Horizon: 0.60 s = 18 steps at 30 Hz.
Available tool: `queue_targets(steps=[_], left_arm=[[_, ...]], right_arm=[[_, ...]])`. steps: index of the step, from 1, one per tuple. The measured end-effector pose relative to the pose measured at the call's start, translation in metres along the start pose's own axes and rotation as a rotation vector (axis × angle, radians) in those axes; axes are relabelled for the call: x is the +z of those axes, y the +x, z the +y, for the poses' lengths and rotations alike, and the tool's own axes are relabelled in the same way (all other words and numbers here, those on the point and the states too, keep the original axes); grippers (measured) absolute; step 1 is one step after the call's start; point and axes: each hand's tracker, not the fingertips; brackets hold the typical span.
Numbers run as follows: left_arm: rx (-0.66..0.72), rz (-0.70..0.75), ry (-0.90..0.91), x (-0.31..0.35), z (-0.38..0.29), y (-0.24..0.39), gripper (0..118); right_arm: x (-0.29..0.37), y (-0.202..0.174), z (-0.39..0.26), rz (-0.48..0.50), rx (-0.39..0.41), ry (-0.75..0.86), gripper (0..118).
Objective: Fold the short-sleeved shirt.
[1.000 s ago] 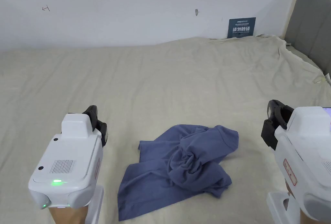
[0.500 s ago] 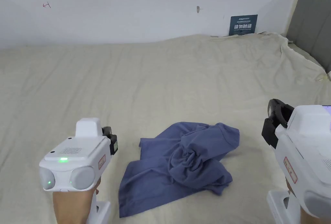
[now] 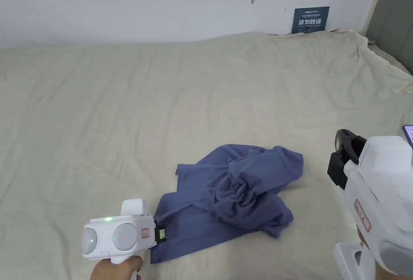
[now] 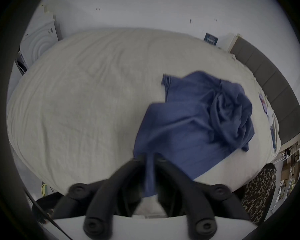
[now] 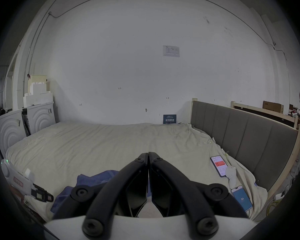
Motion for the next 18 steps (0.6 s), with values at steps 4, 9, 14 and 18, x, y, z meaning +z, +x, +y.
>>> queue_targets(steps=[4, 9, 14, 18], left_arm=[[0.004, 0.012, -0.031, -0.010, -0.011, 0.004, 89], [0.007, 0.034, -0.081, -0.024, -0.019, 0.010, 90], [-0.067, 0.073, -0.078, -0.027, -0.025, 0.019, 66], [-0.128, 0.056, -0.057, -0.024, -0.025, 0.022, 8]], right_arm=[[-0.007, 0.003, -0.008, 0.007, 0.001, -0.020, 0], [-0.014, 0.005, -0.017, 0.017, 0.000, -0.044, 0], [-0.021, 0.007, -0.022, 0.016, 0.002, -0.066, 0], [-0.030, 0.008, -0.026, 0.018, -0.001, -0.090, 0]])
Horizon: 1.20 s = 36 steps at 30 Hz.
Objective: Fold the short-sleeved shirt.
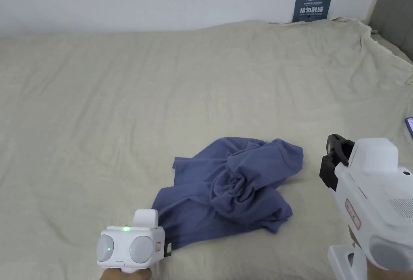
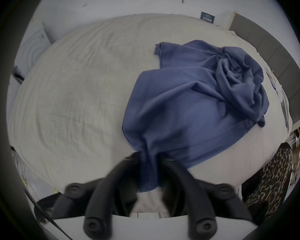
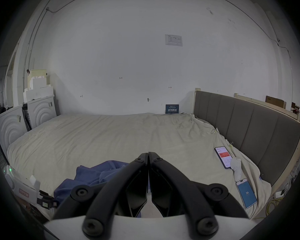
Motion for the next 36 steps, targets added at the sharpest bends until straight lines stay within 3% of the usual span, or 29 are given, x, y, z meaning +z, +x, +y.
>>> queue_targets(steps=[3, 12, 15, 17, 20, 21, 22, 29, 31, 32, 33, 34, 36], left_arm=[[0.021, -0.046, 0.010, 0.004, 0.002, -0.008, 1], [0.043, -0.144, 0.175, 0.067, 0.023, -0.020, 0], [0.039, -0.143, 0.203, 0.073, 0.030, -0.019, 0], [0.034, -0.139, 0.202, 0.073, 0.035, -0.018, 0], [0.044, -0.147, 0.193, 0.064, 0.038, -0.021, 0], [0.048, -0.147, 0.190, 0.062, 0.038, -0.022, 0], [0.051, -0.149, 0.187, 0.061, 0.039, -0.023, 0], [0.069, -0.153, 0.165, 0.052, 0.041, -0.028, 0], [0.074, -0.155, 0.164, 0.051, 0.041, -0.029, 0], [0.078, -0.156, 0.163, 0.050, 0.041, -0.030, 0], [0.080, -0.157, 0.162, 0.049, 0.041, -0.030, 0], [0.082, -0.158, 0.162, 0.049, 0.041, -0.031, 0], [0.088, -0.162, 0.166, 0.049, 0.040, -0.032, 0]], right_arm=[[-0.014, 0.001, -0.001, -0.002, -0.005, -0.033, 0], [-0.121, 0.022, -0.012, 0.019, -0.013, -0.302, 3], [-0.163, 0.024, -0.022, 0.014, 0.006, -0.407, 21], [-0.188, 0.029, -0.030, 0.031, -0.020, -0.461, 26], [-0.215, 0.028, -0.043, 0.068, -0.073, -0.547, 81], [-0.221, 0.027, -0.047, 0.100, -0.092, -0.559, 95], [-0.224, 0.025, -0.049, 0.127, -0.099, -0.567, 97], [-0.252, 0.020, -0.076, 0.176, -0.161, -0.650, 95], [-0.259, 0.022, -0.085, 0.189, -0.161, -0.672, 71], [-0.259, 0.020, -0.088, 0.200, -0.157, -0.676, 50], [-0.259, 0.017, -0.090, 0.199, -0.144, -0.687, 19], [-0.265, 0.025, -0.098, 0.203, -0.137, -0.684, 9], [-0.259, 0.025, -0.098, 0.212, -0.128, -0.668, 8]])
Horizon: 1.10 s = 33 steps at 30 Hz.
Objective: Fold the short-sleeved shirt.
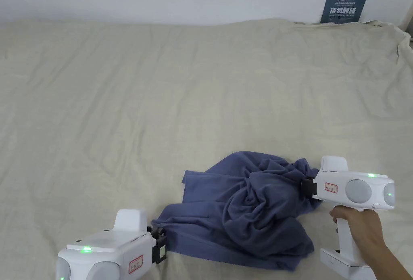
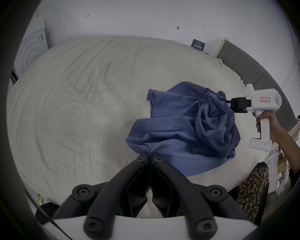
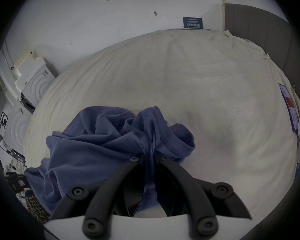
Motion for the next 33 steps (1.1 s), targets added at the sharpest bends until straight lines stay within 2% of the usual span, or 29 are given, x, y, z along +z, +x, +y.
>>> queue_targets(steps=[4, 10, 18, 25, 33], left_arm=[[0.009, -0.010, 0.017, 0.006, 0.000, -0.001, 0], [0.025, -0.026, 0.079, 0.021, 0.010, -0.003, 0], [0.021, -0.018, 0.203, 0.048, 0.053, -0.011, 0], [0.004, 0.032, 0.333, 0.079, 0.127, -0.034, 0], [-0.013, 0.142, 0.473, 0.116, 0.220, -0.061, 0]], right_arm=[[0.030, -0.012, -0.002, -0.020, 0.013, 0.044, 6], [0.097, -0.028, 0.006, -0.030, 0.084, 0.162, 5], [0.184, -0.043, 0.035, -0.047, 0.130, 0.320, 5], [0.229, -0.044, 0.070, -0.056, 0.118, 0.411, 5], [0.265, -0.027, 0.138, -0.103, 0.077, 0.544, 5]])
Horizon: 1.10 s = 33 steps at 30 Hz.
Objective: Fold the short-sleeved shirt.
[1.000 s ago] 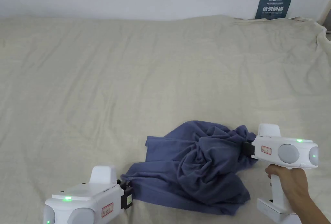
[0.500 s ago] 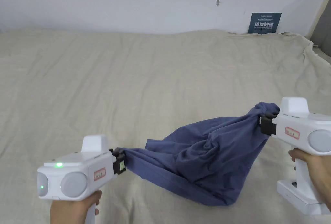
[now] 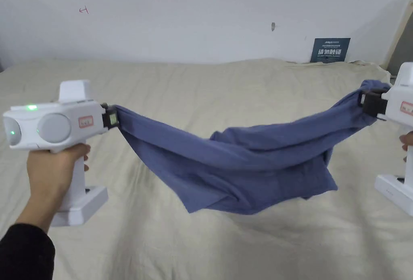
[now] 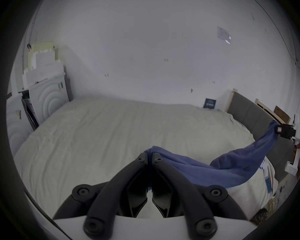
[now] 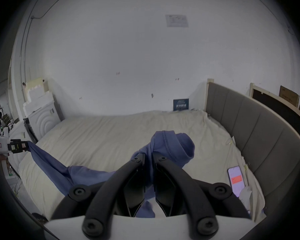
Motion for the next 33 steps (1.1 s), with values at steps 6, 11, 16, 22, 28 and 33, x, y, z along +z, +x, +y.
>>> queue_targets(steps=[6, 11, 16, 22, 28, 33], left_arm=[[0.024, 0.040, 0.064, -0.020, 0.063, -0.014, 0], [0.057, 0.031, 0.132, -0.037, 0.119, -0.012, 0], [0.021, 0.082, 0.217, -0.053, 0.160, -0.004, 0], [0.002, 0.102, 0.223, -0.080, 0.148, -0.007, 0], [0.000, 0.109, 0.101, -0.121, 0.084, -0.020, 0], [-0.029, 0.123, -0.022, -0.134, 0.012, -0.030, 0]], right_arm=[[-0.027, 0.014, 0.050, -0.045, -0.003, 0.053, 5], [-0.052, 0.014, 0.087, -0.058, -0.014, 0.095, 5], [-0.075, 0.007, 0.115, -0.064, 0.006, 0.154, 5], [-0.110, 0.008, 0.098, -0.069, -0.008, 0.159, 5], [-0.143, 0.012, 0.033, -0.067, -0.055, 0.039, 5], [-0.149, 0.012, -0.034, -0.064, -0.067, -0.077, 5]])
